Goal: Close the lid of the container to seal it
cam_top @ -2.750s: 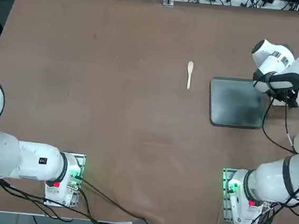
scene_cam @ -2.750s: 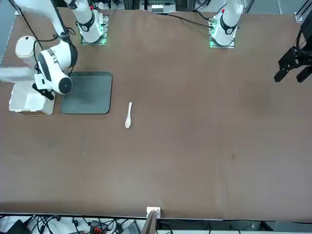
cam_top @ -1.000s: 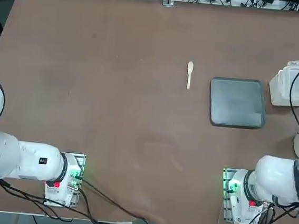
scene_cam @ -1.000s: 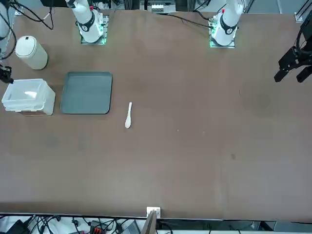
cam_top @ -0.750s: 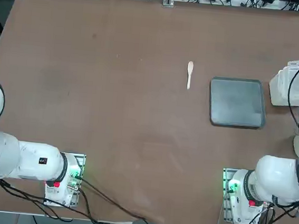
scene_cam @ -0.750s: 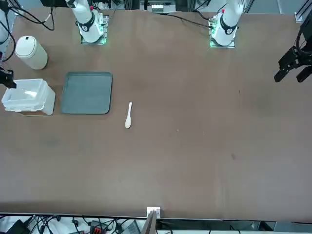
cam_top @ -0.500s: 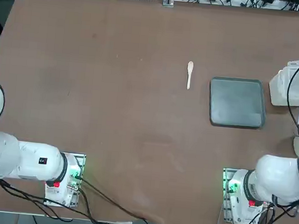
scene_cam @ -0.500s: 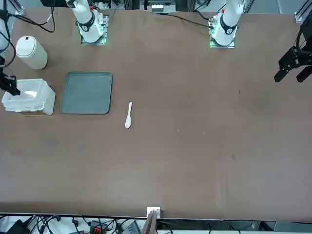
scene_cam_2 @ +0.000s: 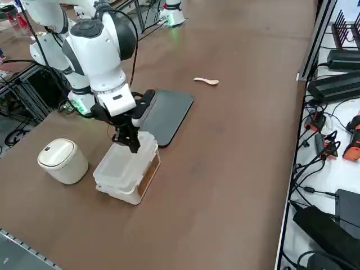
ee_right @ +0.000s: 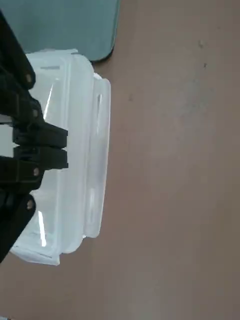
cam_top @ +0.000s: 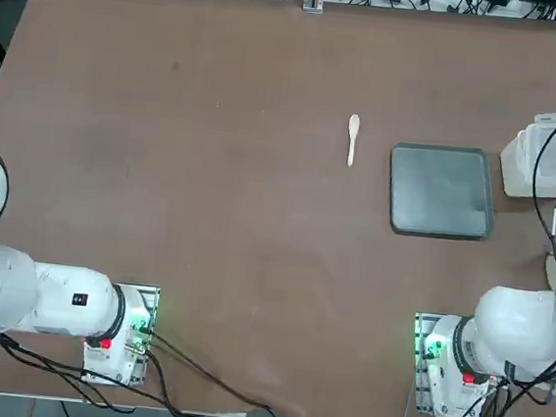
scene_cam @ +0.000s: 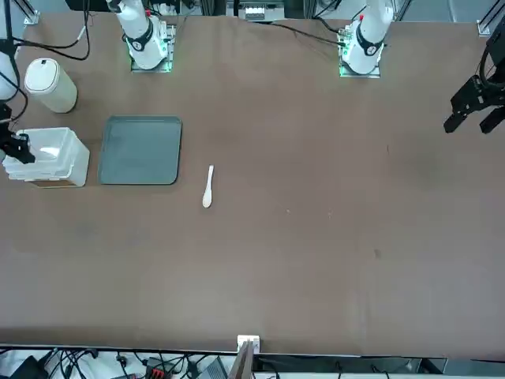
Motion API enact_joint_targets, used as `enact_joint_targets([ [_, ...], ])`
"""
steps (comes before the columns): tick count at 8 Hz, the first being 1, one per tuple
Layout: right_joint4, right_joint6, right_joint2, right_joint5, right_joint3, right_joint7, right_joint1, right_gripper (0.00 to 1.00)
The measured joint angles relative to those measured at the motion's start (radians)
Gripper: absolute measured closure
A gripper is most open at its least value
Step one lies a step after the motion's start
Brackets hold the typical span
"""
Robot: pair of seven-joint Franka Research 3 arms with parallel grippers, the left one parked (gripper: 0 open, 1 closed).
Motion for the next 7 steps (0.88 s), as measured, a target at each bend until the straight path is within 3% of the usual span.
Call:
enact_joint_targets([
  [7,0.010,0.086,0.086,0.047,0.000,-0.004,-0.002,0.99],
])
